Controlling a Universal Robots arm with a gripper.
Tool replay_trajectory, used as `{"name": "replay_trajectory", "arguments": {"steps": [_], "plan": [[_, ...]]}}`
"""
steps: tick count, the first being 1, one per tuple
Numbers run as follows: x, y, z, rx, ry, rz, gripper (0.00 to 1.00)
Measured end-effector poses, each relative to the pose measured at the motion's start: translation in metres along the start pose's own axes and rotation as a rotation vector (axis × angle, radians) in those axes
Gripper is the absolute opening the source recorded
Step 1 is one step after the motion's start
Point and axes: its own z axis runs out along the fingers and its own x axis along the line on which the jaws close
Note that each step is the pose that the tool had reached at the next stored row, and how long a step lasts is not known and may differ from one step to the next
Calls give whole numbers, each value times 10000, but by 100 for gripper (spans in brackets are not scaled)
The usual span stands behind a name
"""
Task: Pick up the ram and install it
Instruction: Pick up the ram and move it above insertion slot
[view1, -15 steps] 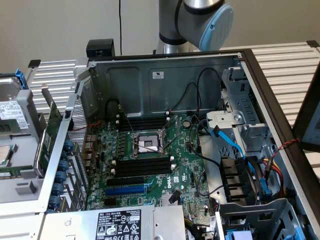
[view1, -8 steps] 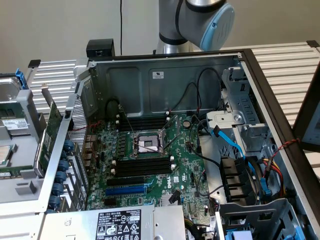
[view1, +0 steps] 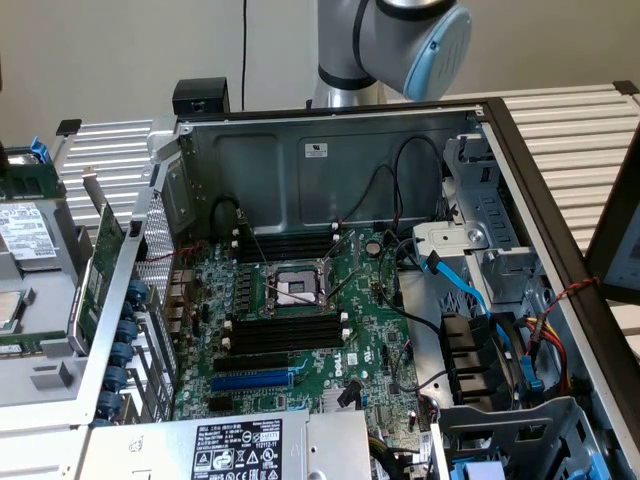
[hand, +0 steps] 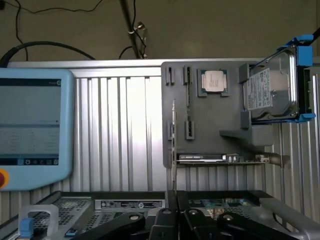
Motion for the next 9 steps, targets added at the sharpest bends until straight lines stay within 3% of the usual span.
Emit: {"name": "replay_trajectory", "arguments": {"steps": [4, 9], "plan": [[1, -167, -136, -40, 1, 1, 12], [-9, -394, -161, -71, 4, -31, 12]]}}
